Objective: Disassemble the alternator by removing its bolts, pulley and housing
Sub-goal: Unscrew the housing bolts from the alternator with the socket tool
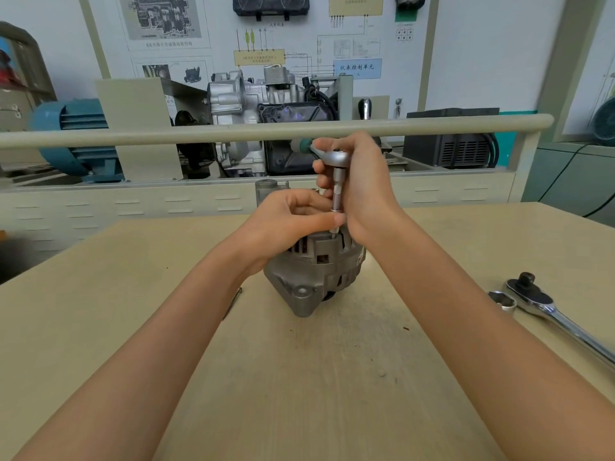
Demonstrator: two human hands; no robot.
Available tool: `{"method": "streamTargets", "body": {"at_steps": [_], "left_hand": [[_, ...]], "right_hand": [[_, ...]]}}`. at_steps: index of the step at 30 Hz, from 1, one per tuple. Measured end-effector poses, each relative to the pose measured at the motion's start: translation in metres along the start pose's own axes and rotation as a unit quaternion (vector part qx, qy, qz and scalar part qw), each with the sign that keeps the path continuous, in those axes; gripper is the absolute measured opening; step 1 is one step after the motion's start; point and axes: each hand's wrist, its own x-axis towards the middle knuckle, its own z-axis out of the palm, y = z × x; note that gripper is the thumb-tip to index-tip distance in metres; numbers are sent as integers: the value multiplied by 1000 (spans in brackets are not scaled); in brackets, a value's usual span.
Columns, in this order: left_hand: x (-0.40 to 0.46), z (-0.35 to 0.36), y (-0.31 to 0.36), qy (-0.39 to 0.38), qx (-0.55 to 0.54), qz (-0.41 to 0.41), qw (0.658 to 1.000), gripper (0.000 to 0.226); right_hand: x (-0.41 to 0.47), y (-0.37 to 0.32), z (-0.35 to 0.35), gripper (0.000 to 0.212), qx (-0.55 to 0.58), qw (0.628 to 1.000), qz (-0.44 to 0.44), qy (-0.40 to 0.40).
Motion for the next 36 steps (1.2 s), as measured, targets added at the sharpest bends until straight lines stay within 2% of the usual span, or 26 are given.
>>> {"method": "streamTargets", "body": {"at_steps": [4, 6, 13, 16, 21, 27, 30, 33, 36], "left_hand": [[0, 3, -1, 20, 12, 13, 1000, 11], [-2, 4, 0, 22, 18, 24, 999, 12], [-6, 8, 4, 22, 43, 39, 998, 29], [-5, 8, 5, 14, 42, 32, 999, 30], [-2, 3, 3, 11, 28, 12, 999, 13], [-3, -1, 2, -8, 10, -2, 1000, 6], [-3, -2, 1, -3, 10, -5, 1000, 8], [-3, 3, 1, 10, 7, 0, 1000, 7], [-2, 7, 1, 36, 21, 9, 999, 11]], "right_hand": [[-7, 9, 11, 28, -135, 978, -137, 77], [-11, 11, 13, 26, -156, 969, -167, 90], [-13, 14, 20, 10, -206, 954, -159, 148], [-11, 14, 20, 29, -216, 955, -128, 158], [-11, 8, 12, 6, -166, 978, -98, 77], [-3, -6, 1, 25, -72, 997, 6, -37], [-2, -8, -3, 25, -53, 996, 26, -71], [-5, -6, 4, 22, -50, 999, 11, -6], [-9, 3, 11, 16, -129, 987, -60, 72]]}}
